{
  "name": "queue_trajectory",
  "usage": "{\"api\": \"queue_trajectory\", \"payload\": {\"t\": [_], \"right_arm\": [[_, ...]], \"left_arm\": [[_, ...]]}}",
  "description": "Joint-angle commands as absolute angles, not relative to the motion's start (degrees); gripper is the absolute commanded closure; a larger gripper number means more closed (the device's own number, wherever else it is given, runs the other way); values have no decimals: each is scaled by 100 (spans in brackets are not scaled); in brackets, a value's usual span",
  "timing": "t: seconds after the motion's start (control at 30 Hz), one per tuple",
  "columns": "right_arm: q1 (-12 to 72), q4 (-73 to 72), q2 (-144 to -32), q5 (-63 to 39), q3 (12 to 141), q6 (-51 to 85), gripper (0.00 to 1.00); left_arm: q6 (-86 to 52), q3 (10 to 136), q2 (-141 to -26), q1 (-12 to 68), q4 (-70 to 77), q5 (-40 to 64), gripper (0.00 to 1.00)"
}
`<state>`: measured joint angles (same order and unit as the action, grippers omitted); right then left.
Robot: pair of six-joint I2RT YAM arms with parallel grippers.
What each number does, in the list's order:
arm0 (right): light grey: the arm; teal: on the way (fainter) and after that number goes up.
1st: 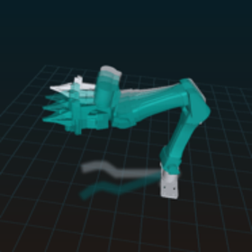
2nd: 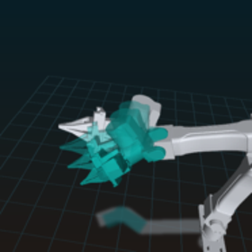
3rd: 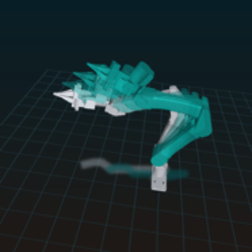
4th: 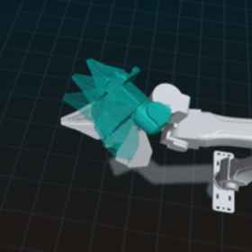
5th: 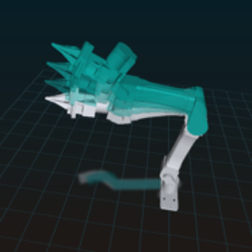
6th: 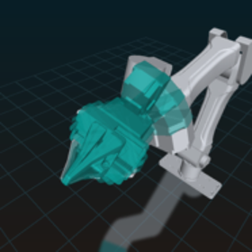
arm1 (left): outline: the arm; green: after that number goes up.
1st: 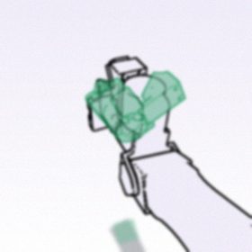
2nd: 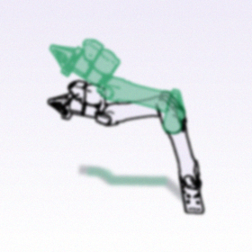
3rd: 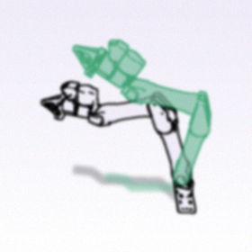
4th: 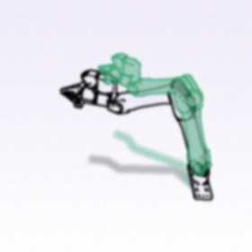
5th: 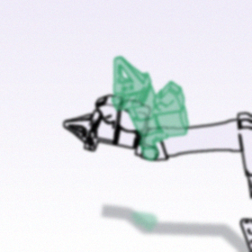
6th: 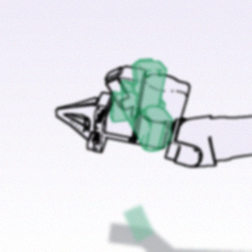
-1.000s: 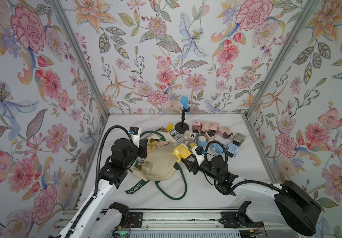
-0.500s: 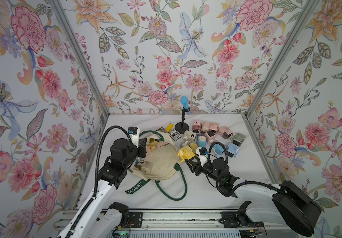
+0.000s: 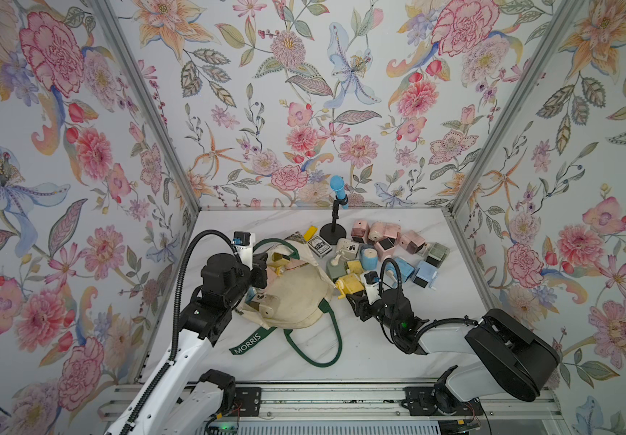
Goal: Take out the pencil sharpeners from the tote bags
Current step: Place the pencil sharpener at the center of the board.
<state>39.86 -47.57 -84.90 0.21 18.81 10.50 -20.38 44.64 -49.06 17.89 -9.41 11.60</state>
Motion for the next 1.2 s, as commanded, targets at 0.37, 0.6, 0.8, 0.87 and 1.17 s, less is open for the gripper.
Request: {"api": "queue_trajectory", "payload": {"t": [0.37,0.6,0.8,0.87,1.17], "right_arm": [[4006,-5081,-9061,-491,1914,736,46],[4105,-5419,-9807,-469,2222,764,41],[4397,-5350,-9686,8,2242,602,14],[4511,-5110,-9359,262,2213,485,3],[5078,-4373,-7114,535,1890,364,2]], "left_arm": [[-2145,4518,-4799,1668,-923,1167,100],[-2134,4509,-4798,1661,-923,1140,100],[-2142,4509,-4767,1649,-913,1177,100],[-2151,4509,-4764,1632,-910,1207,100],[-2171,4499,-4723,1588,-899,1316,100]]}}
